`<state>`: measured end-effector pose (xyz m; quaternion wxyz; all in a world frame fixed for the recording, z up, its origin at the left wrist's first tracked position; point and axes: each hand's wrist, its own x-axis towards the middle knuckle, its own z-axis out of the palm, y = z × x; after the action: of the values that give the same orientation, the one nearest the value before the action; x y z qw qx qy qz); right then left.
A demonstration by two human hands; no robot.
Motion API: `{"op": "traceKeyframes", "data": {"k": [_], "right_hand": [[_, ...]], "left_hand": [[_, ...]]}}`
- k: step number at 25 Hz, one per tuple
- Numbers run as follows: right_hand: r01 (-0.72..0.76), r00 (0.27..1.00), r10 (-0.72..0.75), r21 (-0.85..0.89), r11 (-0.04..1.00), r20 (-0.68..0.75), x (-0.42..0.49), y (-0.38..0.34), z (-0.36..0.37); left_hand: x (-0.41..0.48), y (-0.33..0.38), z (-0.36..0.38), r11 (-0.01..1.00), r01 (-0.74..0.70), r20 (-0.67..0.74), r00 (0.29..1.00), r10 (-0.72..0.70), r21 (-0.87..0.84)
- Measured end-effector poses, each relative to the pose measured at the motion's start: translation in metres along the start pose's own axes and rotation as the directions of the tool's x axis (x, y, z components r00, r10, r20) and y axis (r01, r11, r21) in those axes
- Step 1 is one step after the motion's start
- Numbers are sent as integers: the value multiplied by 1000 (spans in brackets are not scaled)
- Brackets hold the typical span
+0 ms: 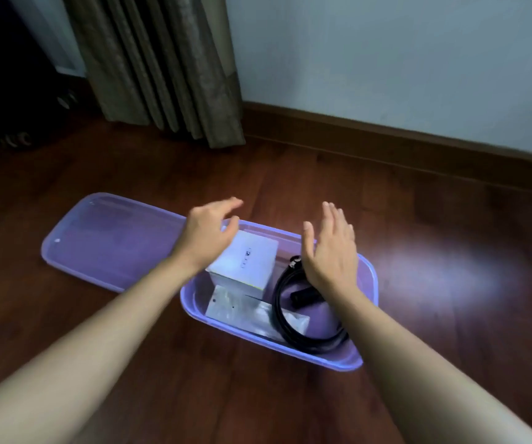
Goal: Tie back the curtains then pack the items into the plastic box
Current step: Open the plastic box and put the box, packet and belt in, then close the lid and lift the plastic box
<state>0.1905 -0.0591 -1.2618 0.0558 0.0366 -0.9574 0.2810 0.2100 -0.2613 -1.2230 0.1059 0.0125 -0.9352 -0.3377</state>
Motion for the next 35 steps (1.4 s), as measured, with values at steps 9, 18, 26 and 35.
{"op": "traceKeyframes", "data": {"k": [9,18,26,35], "right_hand": [[154,919,-254,318,935,301,-30,-186,101],[76,777,92,-238,968,623,-23,-193,183],[-330,715,254,-5,944,652,-13,-191,195],[-163,962,94,264,951,255,45,-209,125]], "left_hand": [[-7,-182,-92,788,470,-164,881,-443,397],[-16,-300,-120,574,713,-111,660,-743,402],[-18,-313,-112,522,838,-136,542,-829,158],[-6,-268,-143,635,755,-309,572,-760,-163]]}}
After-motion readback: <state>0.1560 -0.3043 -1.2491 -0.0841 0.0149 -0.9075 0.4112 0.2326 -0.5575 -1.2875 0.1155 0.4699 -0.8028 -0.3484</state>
